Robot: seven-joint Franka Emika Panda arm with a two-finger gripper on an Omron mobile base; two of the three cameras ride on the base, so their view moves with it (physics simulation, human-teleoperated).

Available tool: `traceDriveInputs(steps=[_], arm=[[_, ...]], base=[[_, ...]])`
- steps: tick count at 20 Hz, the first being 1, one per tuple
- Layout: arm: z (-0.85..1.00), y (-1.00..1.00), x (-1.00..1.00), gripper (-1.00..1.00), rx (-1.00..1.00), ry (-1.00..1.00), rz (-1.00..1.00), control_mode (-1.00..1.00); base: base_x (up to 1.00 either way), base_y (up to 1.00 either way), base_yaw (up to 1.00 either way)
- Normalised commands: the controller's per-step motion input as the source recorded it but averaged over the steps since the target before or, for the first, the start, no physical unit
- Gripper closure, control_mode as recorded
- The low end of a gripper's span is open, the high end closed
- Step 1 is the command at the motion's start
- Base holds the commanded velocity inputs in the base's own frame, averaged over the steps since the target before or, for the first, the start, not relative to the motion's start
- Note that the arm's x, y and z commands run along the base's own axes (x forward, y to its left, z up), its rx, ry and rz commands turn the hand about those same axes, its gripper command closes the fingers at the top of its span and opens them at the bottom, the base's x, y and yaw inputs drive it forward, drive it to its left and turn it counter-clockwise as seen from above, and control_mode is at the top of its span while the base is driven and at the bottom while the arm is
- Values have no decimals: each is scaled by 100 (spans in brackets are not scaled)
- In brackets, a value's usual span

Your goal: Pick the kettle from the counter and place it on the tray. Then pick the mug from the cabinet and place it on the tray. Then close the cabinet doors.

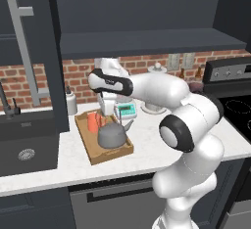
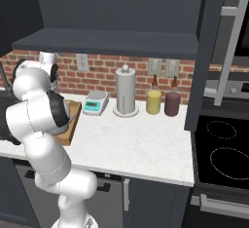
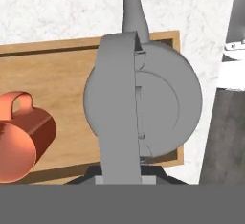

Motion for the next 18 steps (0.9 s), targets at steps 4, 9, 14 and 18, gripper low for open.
traceDriveInputs(steps=[4, 9, 14, 18], arm=[[-10, 23, 22, 100, 0, -11, 0, -100], [-12, 23, 23, 100, 0, -14, 0, -100], [-16, 25, 23, 100, 0, -15, 0, -100], [-28, 19, 14, 100, -1, -3, 0, -100]], base=[[0, 0, 0], [0, 0, 0], [0, 0, 0], [0, 0, 0]])
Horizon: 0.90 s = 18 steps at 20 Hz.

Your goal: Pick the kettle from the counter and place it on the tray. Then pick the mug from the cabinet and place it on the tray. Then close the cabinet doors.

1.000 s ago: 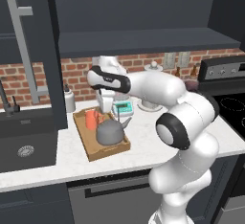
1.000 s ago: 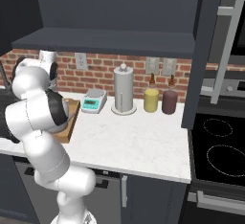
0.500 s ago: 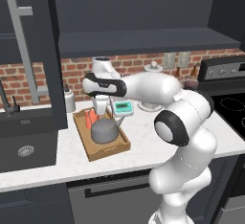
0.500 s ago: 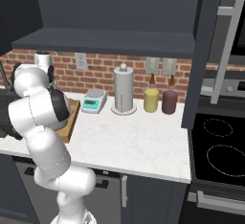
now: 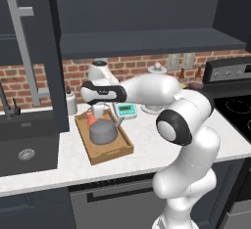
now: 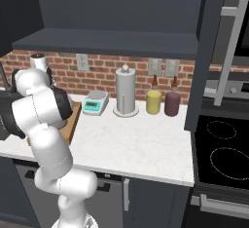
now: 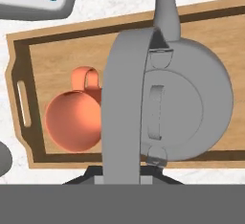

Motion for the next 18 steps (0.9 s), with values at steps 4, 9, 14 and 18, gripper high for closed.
traceDriveInputs(steps=[4, 9, 14, 18], arm=[[-33, 12, 18, 100, -1, 0, 0, -100], [-38, 4, 11, 100, -1, 0, 0, -100], [-41, 0, -5, 100, -1, 0, 0, -100], [-46, 0, -33, 100, 0, -8, 0, -100]], base=[[0, 0, 0], [0, 0, 0], [0, 0, 0], [0, 0, 0]])
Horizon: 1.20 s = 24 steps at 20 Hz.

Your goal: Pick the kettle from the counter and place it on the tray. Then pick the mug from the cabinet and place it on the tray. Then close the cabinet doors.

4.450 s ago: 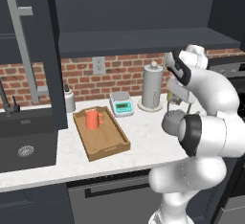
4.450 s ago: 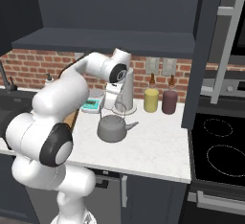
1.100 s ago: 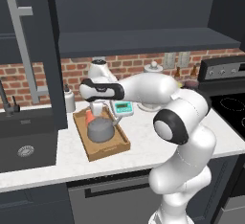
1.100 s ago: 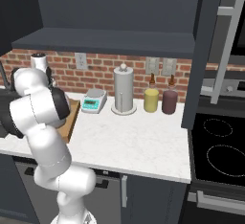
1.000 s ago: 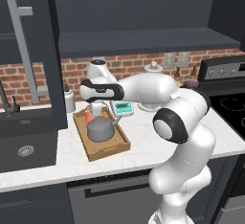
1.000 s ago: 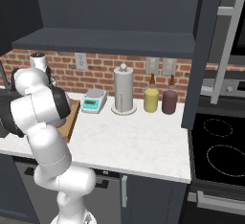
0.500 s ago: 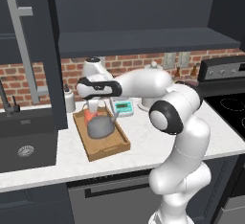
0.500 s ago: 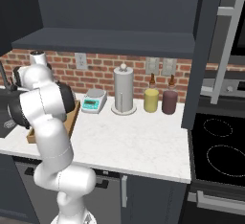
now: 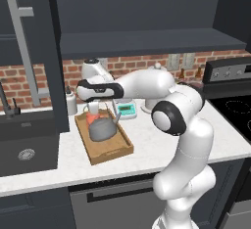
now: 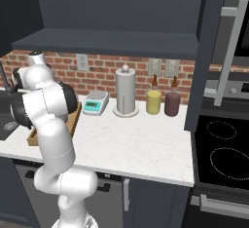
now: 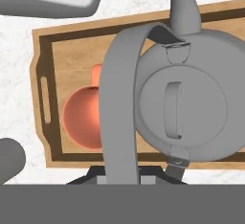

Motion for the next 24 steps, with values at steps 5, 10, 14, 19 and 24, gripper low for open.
traceDriveInputs(steps=[5, 10, 14, 19, 24], arm=[[-38, 0, -41, 100, 0, -18, 0, -100], [-27, -4, -28, 100, 3, -14, 0, -100], [-28, -1, -6, -100, 1, -2, 0, -100], [-31, -4, 0, -100, 0, 0, 0, -100], [-25, -19, -3, -100, 4, 0, 0, -100]], base=[[0, 0, 0], [0, 0, 0], [0, 0, 0], [0, 0, 0], [0, 0, 0]])
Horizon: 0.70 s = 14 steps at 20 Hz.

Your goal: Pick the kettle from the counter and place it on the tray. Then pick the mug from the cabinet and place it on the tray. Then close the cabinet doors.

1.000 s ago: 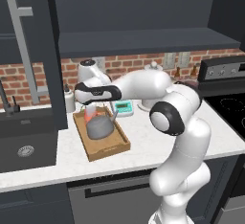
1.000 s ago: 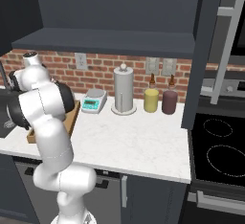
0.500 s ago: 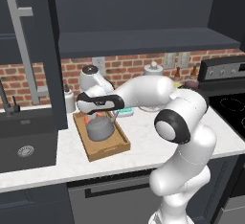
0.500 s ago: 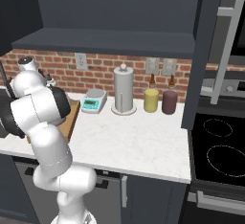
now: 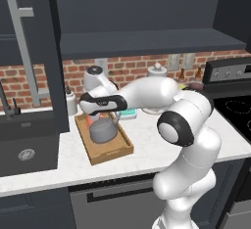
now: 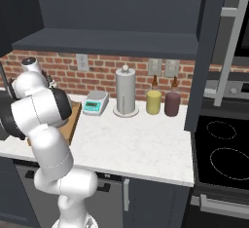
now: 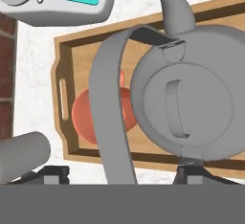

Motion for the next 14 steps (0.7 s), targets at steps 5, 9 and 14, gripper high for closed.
traceDriveInputs(steps=[5, 9, 14], arm=[[-16, -6, -15, -100, 3, 0, 0, -100], [-4, -7, -35, -100, 3, 0, -1, -100], [0, -6, -38, -100, 1, 0, -2, -100]], base=[[0, 0, 0], [0, 0, 0], [0, 0, 0]])
